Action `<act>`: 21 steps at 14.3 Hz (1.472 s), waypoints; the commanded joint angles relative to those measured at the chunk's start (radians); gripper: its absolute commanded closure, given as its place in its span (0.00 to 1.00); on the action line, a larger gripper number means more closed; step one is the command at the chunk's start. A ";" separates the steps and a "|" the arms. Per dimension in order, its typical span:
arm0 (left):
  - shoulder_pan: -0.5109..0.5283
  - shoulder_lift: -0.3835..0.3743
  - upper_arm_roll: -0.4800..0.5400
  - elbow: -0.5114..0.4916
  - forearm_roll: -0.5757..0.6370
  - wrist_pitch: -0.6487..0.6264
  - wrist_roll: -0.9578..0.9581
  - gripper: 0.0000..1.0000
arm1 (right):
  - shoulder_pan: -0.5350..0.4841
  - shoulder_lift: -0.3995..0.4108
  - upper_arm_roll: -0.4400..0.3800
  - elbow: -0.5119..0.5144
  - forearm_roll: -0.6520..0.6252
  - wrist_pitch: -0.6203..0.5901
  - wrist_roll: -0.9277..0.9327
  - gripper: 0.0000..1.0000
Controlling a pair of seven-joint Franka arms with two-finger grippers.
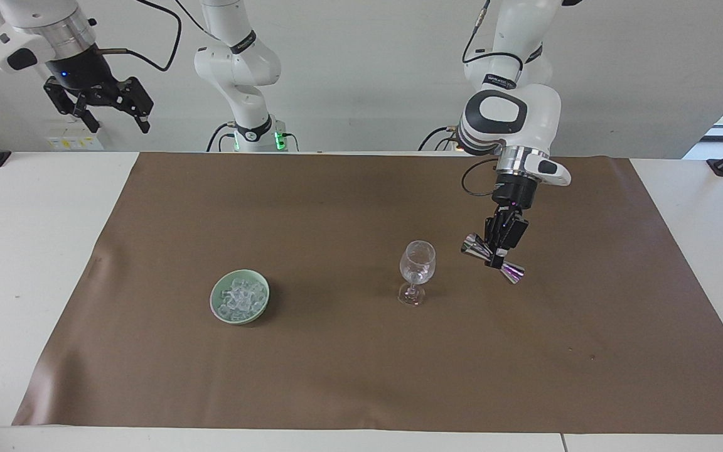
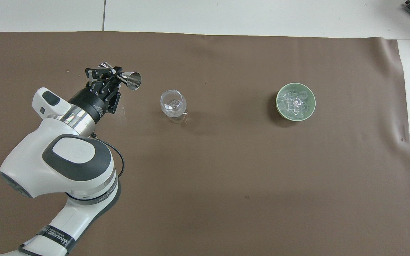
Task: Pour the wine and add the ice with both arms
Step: 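Tilt the silver cup upright and move it away from the glass with the left gripper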
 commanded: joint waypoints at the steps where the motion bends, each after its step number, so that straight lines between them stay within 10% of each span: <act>1: 0.047 -0.038 -0.002 -0.019 -0.019 -0.078 -0.053 1.00 | -0.005 -0.027 0.004 -0.032 0.012 0.011 0.013 0.00; 21: 0.277 -0.109 0.015 -0.185 -0.004 -0.531 -0.518 1.00 | -0.004 -0.025 0.004 -0.032 0.012 0.014 0.013 0.00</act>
